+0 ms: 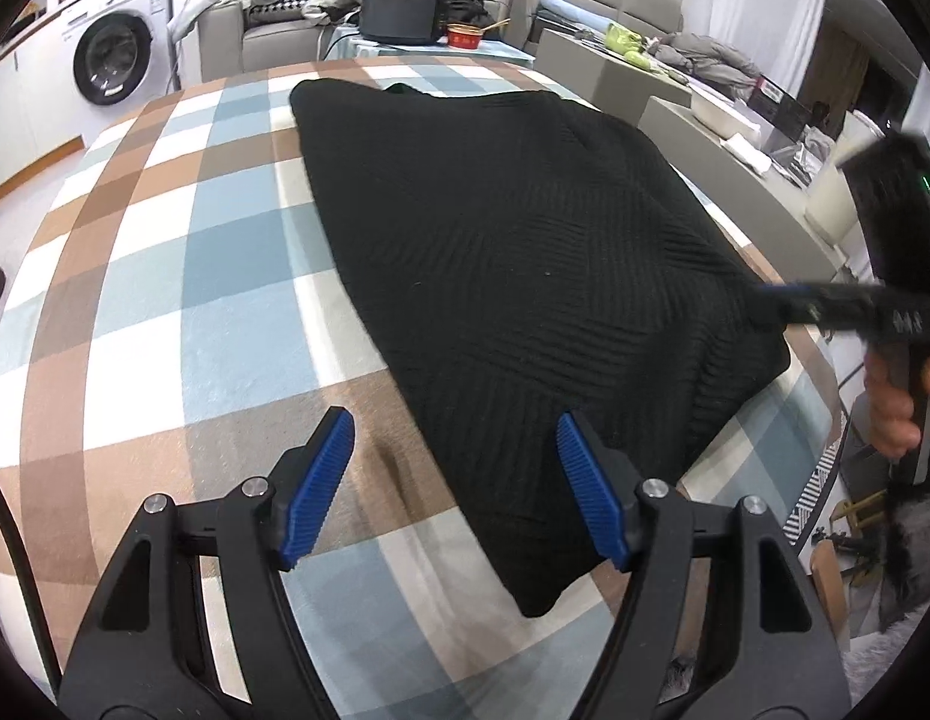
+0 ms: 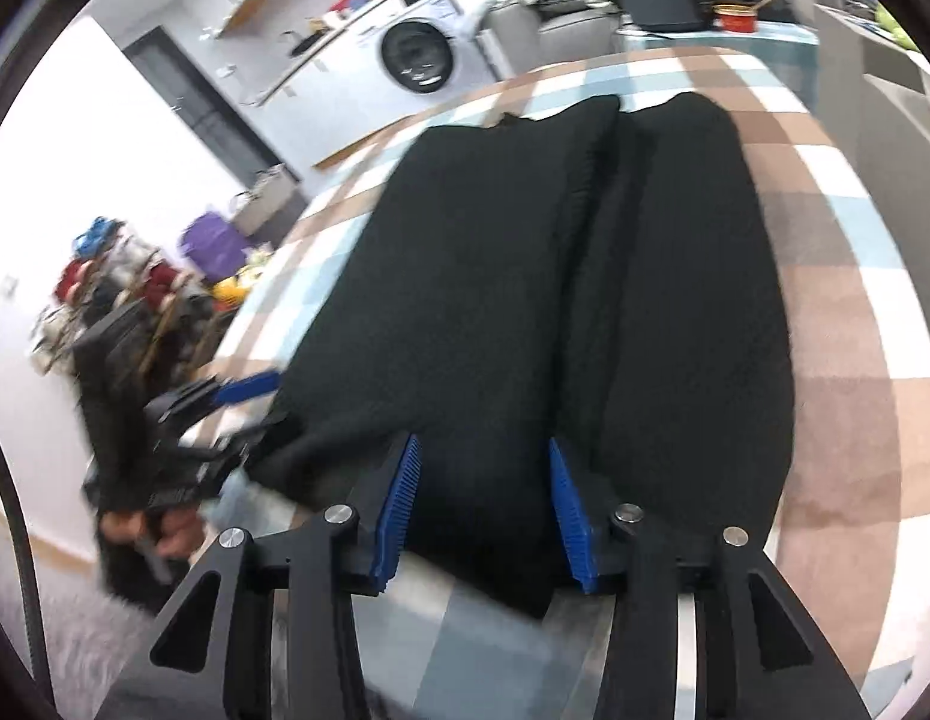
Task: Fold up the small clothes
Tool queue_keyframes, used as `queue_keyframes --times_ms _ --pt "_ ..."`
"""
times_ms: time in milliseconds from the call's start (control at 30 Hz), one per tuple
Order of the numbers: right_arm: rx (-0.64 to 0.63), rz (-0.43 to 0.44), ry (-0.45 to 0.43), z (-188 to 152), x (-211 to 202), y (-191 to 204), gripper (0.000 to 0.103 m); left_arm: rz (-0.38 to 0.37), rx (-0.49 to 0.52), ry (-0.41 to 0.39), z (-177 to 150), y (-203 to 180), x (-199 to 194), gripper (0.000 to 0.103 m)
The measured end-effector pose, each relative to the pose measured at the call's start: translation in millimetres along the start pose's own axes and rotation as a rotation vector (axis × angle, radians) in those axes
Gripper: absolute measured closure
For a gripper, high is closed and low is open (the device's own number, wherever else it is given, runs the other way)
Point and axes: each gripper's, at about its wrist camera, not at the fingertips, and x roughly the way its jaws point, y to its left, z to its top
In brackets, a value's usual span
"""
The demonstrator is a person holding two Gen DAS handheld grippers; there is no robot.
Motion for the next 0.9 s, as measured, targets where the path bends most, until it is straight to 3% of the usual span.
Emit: queue_keyframes --times_ms 100,133,167,200,267,400,500,567,633,767,833,900 --pt "-0.029 0.036 0.009 -12 -1 1 0.059 0.004 -0.002 -0.004 -1 3 -2 0.035" --pt "-0.043 0.031 0.008 -9 -1 1 0.065 0.001 -0.005 -0.002 -1 4 -2 0.035" --pt "-0.067 0.014 0.011 -10 1 3 0.086 -0.005 -0.009 -0.002 -1 5 -2 0.035" --pt "-0.094 -0.004 0.019 -7 3 6 0.095 -0.01 -0.012 0.0 -1 6 -1 0.035" --pt "-0.212 -0.036 -0.015 -2 -7 24 0.095 -0.006 -0.014 0.0 -1 7 -1 0.035" --pt "-0.291 -0.083 -0.03 3 -31 38 0.096 -0.009 -0.025 -0.004 -1 9 -1 0.035" --pt "-0.288 -0.209 0.087 -1 -10 24 0.095 -0.019 -0.024 -0.001 -3 9 0 0.035" --pt "-0.272 -0.238 0.134 -7 2 21 0.095 -0.029 -0.036 0.0 -3 10 0 0.035" --pt "-0.247 -0.194 0.096 -6 -3 23 0.089 -0.046 -0.038 -0.009 0 10 -4 0.035" --pt "-0.162 -0.056 -0.033 1 -29 22 0.064 -0.071 -0.022 -0.051 5 1 -16 0.035" --pt "-0.118 -0.033 -0.028 3 -23 19 0.064 -0.113 -0.011 -0.067 8 -6 -17 0.035" --pt "-0.113 -0.074 0.008 0 -8 19 0.064 -0.135 0.009 -0.059 10 -17 -13 0.035"
